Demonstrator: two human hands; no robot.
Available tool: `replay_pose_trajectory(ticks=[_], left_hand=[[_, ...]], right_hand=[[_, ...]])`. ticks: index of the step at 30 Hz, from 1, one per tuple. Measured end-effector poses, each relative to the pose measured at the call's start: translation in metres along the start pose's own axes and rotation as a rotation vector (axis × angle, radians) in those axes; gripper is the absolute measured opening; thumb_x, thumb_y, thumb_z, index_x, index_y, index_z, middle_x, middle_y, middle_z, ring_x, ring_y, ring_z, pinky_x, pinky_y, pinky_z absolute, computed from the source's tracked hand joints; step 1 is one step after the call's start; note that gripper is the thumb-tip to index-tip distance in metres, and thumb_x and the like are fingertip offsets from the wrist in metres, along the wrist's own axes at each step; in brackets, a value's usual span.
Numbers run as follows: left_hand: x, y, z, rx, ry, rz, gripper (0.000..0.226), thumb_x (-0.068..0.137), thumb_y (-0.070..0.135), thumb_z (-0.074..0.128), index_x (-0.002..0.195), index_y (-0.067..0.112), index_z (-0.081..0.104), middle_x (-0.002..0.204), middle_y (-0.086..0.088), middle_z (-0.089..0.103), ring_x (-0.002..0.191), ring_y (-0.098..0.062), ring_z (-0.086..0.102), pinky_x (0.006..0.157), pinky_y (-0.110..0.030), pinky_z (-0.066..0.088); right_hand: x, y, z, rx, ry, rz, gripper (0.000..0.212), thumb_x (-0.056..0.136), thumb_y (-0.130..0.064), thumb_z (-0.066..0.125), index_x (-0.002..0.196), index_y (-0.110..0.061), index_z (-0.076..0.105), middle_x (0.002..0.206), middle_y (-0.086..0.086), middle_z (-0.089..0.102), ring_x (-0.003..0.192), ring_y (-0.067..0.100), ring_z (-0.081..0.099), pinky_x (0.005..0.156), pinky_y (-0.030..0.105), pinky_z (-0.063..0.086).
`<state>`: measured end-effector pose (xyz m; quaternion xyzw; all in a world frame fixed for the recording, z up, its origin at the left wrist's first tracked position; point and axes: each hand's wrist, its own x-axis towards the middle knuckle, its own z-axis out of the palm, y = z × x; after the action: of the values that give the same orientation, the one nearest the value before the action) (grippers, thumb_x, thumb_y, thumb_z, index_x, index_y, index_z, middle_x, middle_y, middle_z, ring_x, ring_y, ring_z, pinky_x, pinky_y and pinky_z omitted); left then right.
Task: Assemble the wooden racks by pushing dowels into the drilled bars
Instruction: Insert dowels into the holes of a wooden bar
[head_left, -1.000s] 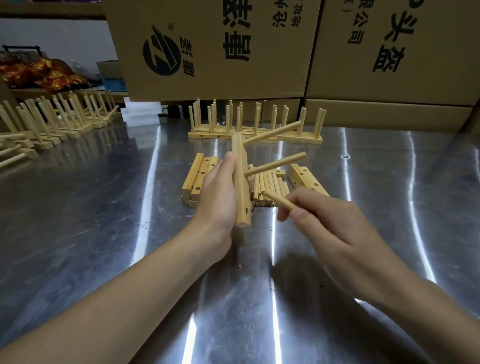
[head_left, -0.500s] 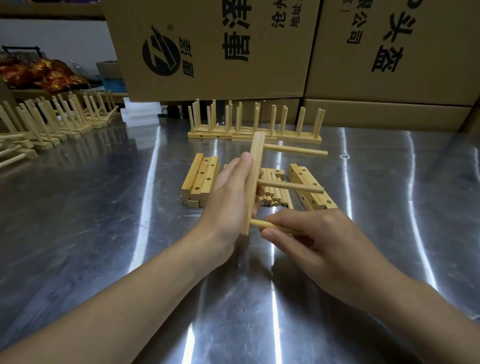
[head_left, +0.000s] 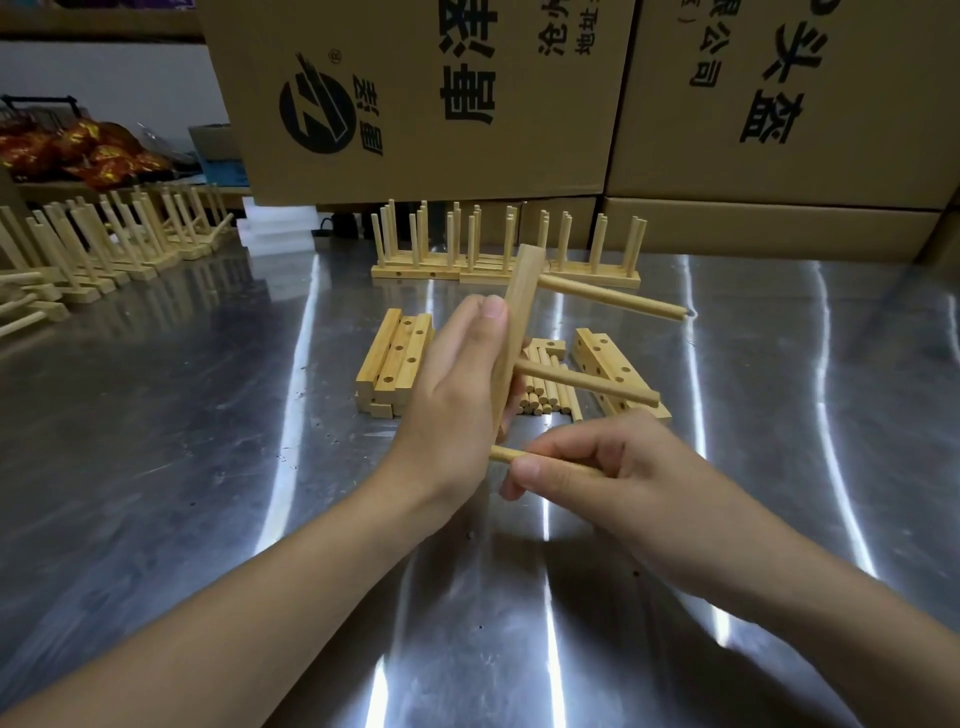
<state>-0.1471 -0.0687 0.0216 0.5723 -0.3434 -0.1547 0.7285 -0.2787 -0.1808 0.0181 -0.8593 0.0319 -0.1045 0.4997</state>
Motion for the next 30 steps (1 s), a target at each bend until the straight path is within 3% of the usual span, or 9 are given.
replay_pose_trajectory(ticks=[5, 8, 13, 15, 18, 21, 23, 27, 30], left_hand=[[0.005, -0.003, 0.000, -0.058, 0.019, -0.194, 0.045, 0.111, 0.053, 0.042, 0.101, 0.017, 0.068, 0.075, 0.002, 0.057, 0.065, -0.010, 0.054, 0.052, -0.020, 0.045], [0.004, -0.006, 0.002, -0.077, -0.053, -0.222, 0.051, 0.111, 0.056, 0.039, 0.102, 0.016, 0.069, 0.065, 0.005, 0.051, 0.055, -0.008, 0.047, 0.051, -0.021, 0.041], [0.001, -0.007, 0.003, -0.064, -0.096, -0.145, 0.043, 0.113, 0.048, 0.039, 0.098, 0.017, 0.065, 0.065, 0.004, 0.048, 0.057, -0.012, 0.042, 0.052, -0.023, 0.036], [0.001, -0.006, 0.002, -0.017, -0.107, -0.079, 0.044, 0.110, 0.051, 0.039, 0.099, 0.017, 0.064, 0.069, 0.003, 0.047, 0.059, -0.012, 0.042, 0.053, -0.024, 0.036], [0.000, -0.003, 0.001, 0.031, -0.152, -0.017, 0.043, 0.104, 0.053, 0.040, 0.100, 0.016, 0.063, 0.073, 0.003, 0.047, 0.062, -0.010, 0.043, 0.054, -0.022, 0.037], [0.000, 0.000, 0.001, 0.048, -0.201, 0.015, 0.043, 0.106, 0.050, 0.038, 0.101, 0.013, 0.060, 0.075, 0.005, 0.047, 0.064, -0.009, 0.043, 0.055, -0.019, 0.037], [0.000, 0.001, 0.001, 0.090, -0.215, 0.044, 0.042, 0.106, 0.051, 0.037, 0.101, 0.015, 0.059, 0.076, 0.006, 0.048, 0.066, -0.008, 0.045, 0.056, -0.018, 0.041], [0.004, 0.004, 0.000, 0.150, -0.186, 0.067, 0.041, 0.113, 0.049, 0.034, 0.101, 0.016, 0.056, 0.074, 0.006, 0.046, 0.063, -0.007, 0.043, 0.053, -0.019, 0.041], [0.008, 0.004, -0.003, 0.135, -0.061, 0.014, 0.038, 0.115, 0.043, 0.034, 0.099, 0.016, 0.054, 0.071, 0.008, 0.047, 0.057, -0.002, 0.045, 0.050, -0.016, 0.040]], right_hand=[[-0.001, 0.002, 0.005, -0.462, 0.164, -0.211, 0.034, 0.106, -0.052, 0.052, 0.073, -0.050, 0.048, 0.069, -0.021, 0.053, 0.068, 0.010, 0.055, 0.061, 0.031, 0.041], [-0.003, 0.005, 0.006, -0.505, 0.161, -0.214, 0.031, 0.108, -0.048, 0.048, 0.078, -0.045, 0.050, 0.070, -0.027, 0.051, 0.067, 0.005, 0.052, 0.062, 0.030, 0.039], [-0.005, 0.005, 0.012, -0.302, 0.157, -0.150, 0.038, 0.108, -0.042, 0.054, 0.079, -0.021, 0.067, 0.057, -0.009, 0.044, 0.056, 0.009, 0.043, 0.055, 0.021, 0.031], [-0.004, 0.006, 0.012, -0.149, 0.124, -0.090, 0.041, 0.108, -0.039, 0.057, 0.077, -0.016, 0.069, 0.052, -0.011, 0.036, 0.051, 0.006, 0.037, 0.052, 0.018, 0.027], [-0.003, 0.006, 0.015, 0.090, 0.074, 0.019, 0.043, 0.105, -0.041, 0.060, 0.074, -0.014, 0.071, 0.050, -0.011, 0.029, 0.045, 0.006, 0.025, 0.048, 0.019, 0.021], [-0.003, 0.004, 0.020, 0.370, 0.007, 0.146, 0.040, 0.100, -0.042, 0.062, 0.071, -0.016, 0.071, 0.052, 0.003, 0.023, 0.047, 0.016, 0.015, 0.045, 0.026, 0.015], [-0.002, 0.002, 0.017, 0.396, -0.031, 0.174, 0.040, 0.100, -0.043, 0.063, 0.072, -0.015, 0.072, 0.055, 0.005, 0.022, 0.050, 0.019, 0.014, 0.046, 0.027, 0.015], [-0.002, 0.003, 0.011, -0.207, 0.115, -0.036, 0.044, 0.107, -0.055, 0.052, 0.083, -0.025, 0.074, 0.056, -0.006, 0.043, 0.054, 0.011, 0.040, 0.054, 0.035, 0.033], [-0.002, 0.003, 0.019, -0.637, 0.291, -0.139, 0.048, 0.107, -0.062, 0.034, 0.092, -0.031, 0.067, 0.076, -0.012, 0.061, 0.073, 0.010, 0.058, 0.066, 0.038, 0.046]])
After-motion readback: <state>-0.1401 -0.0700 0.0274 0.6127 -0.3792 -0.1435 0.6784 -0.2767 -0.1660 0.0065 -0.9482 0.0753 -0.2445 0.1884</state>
